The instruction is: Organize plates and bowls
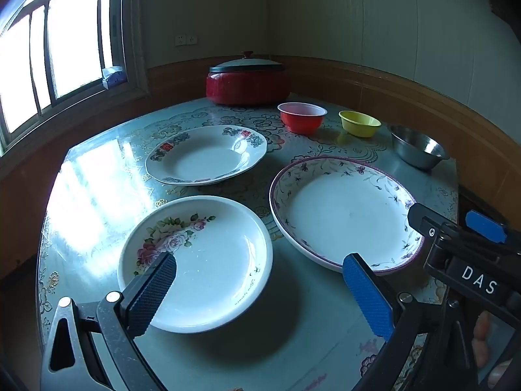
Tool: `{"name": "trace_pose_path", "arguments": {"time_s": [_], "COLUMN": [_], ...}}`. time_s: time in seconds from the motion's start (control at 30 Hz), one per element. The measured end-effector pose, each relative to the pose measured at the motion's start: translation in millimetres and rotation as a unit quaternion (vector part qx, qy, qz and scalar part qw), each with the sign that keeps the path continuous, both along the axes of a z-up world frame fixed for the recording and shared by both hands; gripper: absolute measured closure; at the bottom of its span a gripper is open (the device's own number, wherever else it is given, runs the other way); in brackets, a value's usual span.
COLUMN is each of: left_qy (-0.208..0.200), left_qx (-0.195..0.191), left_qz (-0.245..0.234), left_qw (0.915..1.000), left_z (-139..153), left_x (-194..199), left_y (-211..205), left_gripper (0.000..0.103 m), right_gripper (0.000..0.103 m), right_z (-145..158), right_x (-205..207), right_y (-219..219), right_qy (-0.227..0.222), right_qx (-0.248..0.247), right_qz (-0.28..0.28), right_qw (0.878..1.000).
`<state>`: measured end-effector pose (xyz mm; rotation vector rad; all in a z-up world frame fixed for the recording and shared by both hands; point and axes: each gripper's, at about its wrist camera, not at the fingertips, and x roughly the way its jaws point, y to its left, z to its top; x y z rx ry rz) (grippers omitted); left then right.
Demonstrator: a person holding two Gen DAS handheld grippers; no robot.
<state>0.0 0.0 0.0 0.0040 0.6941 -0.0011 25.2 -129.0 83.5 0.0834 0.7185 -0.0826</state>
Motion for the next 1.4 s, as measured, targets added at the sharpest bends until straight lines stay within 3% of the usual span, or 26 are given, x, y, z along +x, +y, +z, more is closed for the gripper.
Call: {"name": "trace_pose_path", "arguments": {"time_s": [1.4], "left_qy": [0.009], "left_qx": [-0.005], "left_qz": [0.005], "left_qw": [0.9999], "left_z": [-2.0], "left_x": [-0.1], "left_y": [1.4], "left_gripper": [0.000], "right_gripper": [0.005], "right_z": [-2.1], "right_x": [6.0], "right_y": [3.7], "right_qy": [0.002], "right_qx": [0.017], "right_qz": [0.031], "right_qw": [0.999]}}
